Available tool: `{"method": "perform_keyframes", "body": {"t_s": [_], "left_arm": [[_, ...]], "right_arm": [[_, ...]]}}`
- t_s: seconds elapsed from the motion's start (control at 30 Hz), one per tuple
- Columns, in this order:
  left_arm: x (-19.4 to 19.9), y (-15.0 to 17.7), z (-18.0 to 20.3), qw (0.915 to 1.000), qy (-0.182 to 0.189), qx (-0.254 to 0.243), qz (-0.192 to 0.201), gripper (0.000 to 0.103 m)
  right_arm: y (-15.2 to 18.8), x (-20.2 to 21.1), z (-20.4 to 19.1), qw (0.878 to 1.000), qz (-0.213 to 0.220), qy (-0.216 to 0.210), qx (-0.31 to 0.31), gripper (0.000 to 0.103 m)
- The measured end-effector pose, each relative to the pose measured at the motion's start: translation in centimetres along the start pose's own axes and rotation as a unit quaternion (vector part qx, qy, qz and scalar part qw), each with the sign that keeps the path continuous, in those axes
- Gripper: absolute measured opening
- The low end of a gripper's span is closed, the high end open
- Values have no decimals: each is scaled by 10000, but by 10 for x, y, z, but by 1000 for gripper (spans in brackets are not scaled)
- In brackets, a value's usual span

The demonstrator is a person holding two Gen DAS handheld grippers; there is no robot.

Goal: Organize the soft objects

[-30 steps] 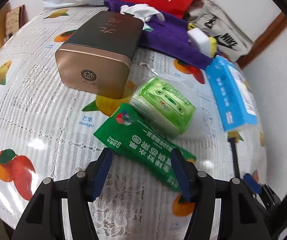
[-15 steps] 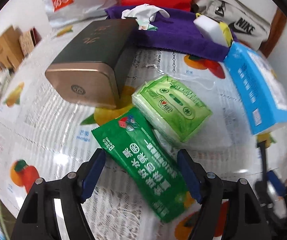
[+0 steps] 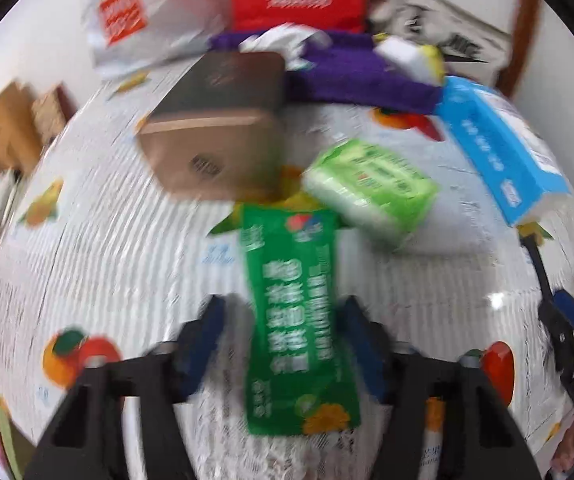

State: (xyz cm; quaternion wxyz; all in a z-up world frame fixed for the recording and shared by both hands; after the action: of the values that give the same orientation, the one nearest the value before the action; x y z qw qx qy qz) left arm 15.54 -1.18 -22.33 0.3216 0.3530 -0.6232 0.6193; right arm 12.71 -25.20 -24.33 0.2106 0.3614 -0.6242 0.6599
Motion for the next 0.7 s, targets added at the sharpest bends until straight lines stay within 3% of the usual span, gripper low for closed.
{"method": "perform_keyframes", "body": {"t_s": [0.07, 0.23, 0.43, 0.7], "left_arm": [[1, 0, 4, 9998, 71, -121, 143, 35], [3, 0, -6, 9993, 289, 124, 180, 25], [12, 9, -15, 9975, 607, 345, 136, 23], [34, 4, -18, 9975, 527, 221, 410, 23]], "right_arm": [[0, 0, 2, 10000, 55, 15, -53, 21], [1, 2, 5, 9997, 43, -112, -223, 21], [2, 10, 8, 9991, -28, -217, -371, 20], [-10, 30, 5, 9992, 106, -183, -340, 20]]}}
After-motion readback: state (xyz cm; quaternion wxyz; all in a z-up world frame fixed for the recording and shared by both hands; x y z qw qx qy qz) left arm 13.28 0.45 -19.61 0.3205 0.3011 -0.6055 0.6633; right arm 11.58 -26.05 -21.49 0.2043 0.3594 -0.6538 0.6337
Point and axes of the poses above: each gripper's, at about its wrist camera, not at the fingertips, and x roughly against the way its jaws point, z to its right, y to its underside, the point moved 5 cm from there along -x, roughly the way its jaws point, and after that the axes turned 2 degrees about z, right-handed, at the moved point
